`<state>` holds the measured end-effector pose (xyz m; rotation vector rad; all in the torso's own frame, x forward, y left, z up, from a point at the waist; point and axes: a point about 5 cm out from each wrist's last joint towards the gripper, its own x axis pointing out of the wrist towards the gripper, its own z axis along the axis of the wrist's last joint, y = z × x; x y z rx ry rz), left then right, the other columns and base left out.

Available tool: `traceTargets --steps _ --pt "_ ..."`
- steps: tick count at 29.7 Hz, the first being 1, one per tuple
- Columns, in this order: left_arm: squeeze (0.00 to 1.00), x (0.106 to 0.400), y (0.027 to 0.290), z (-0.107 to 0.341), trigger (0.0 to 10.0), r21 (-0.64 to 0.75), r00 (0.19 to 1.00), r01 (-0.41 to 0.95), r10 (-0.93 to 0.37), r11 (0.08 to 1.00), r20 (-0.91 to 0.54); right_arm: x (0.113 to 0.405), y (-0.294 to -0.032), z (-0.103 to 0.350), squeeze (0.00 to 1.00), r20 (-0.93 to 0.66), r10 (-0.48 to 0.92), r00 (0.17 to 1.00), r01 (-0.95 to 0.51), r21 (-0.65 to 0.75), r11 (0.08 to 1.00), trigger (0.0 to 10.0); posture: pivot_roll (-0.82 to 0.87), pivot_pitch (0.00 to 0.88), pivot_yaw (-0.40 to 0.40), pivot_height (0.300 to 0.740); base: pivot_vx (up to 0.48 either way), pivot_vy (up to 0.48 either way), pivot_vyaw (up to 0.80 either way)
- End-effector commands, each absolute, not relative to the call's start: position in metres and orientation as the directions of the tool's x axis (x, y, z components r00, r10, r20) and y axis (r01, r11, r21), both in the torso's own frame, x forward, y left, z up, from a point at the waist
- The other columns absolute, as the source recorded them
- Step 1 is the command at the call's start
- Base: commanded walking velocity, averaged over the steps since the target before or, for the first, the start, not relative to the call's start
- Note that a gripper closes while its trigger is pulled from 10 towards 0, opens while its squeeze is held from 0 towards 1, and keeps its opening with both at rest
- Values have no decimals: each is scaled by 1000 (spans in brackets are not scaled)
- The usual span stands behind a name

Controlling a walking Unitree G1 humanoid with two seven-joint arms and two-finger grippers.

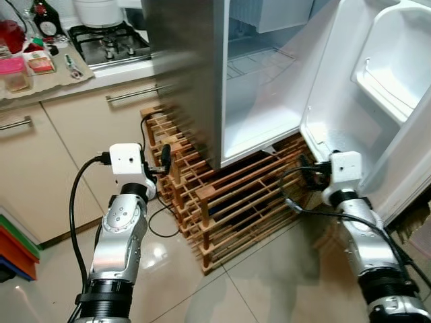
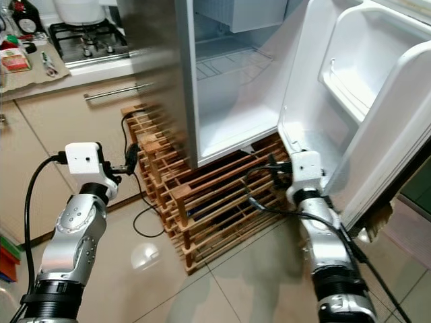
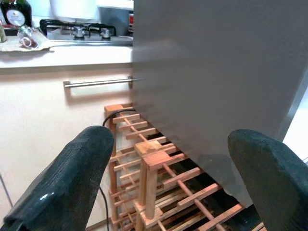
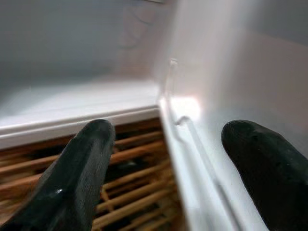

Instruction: Restocking fridge

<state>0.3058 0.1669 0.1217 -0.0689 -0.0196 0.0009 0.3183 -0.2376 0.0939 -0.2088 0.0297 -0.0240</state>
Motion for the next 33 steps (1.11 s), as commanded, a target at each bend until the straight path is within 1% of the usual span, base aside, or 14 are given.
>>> traceTargets --steps 1,2,9,13,14,16,17,18,20,21,23,26,29,33 --pt "0 309 166 123 10000 -65 1000 5 -4 998 20 319 -253 100 0 -6 -87 996 84 -216 973 10000 85 8 25 740 0 0 0" --pt "0 309 166 123 10000 -65 1000 5 -4 998 20 319 -253 100 0 -6 -87 996 84 -216 973 10000 85 8 25 740 0 0 0" --pt "0 309 165 124 10000 -59 1000 18 -17 998 19 314 -286 103 0 15 -208 978 204 -280 938 10000 86 9 34 740 0 0 0" --pt "0 310 163 125 10000 -58 1000 22 -21 998 21 304 -326 113 0 56 -435 899 416 -423 805 10000 89 7 39 740 0 0 0" --pt "0 310 163 125 10000 -57 1000 23 -22 998 21 303 -330 115 0 67 -459 886 440 -433 787 10000 89 7 39 740 0 0 0" --pt "0 311 162 126 10000 -57 999 25 -24 998 22 305 -328 118 0 82 -452 888 444 -402 801 10000 87 5 42 740 0 0 0" --pt "0 312 163 126 10000 -54 999 26 -24 998 22 311 -314 120 0 99 -400 911 409 -341 846 10000 87 4 42 740 0 0 0" --pt "0 312 163 126 10000 -54 999 26 -24 998 22 311 -314 120 0 99 -400 911 409 -341 846 10000 87 4 42 740 0 0 0" --pt "0 313 162 126 10000 -57 999 38 -37 998 26 319 -288 120 0 110 -299 948 317 -231 920 10000 86 1 42 740 0 0 0" --pt "0 313 162 127 10000 -58 999 43 -41 997 28 320 -282 120 0 117 -277 954 296 -208 932 10000 86 1 42 740 0 0 0" --pt "0 314 161 128 10000 -57 999 42 -41 998 33 324 -251 116 0 127 -168 978 187 -161 969 10000 87 0 40 740 0 0 0" --pt "0 315 160 127 10000 -50 999 34 -33 998 28 323 -211 112 0 131 -33 991 52 -140 989 10000 90 0 37 740 0 0 425" --pt "0 316 162 123 10000 -2 1000 6 -6 1000 13 316 -178 102 0 112 54 992 -47 -61 997 10000 91 0 32 740 0 0 542" --pt "0 318 161 118 10000 15 1000 -5 5 1000 -3 310 -166 92 0 88 79 993 -79 -3 997 10000 95 0 27 740 0 0 503"
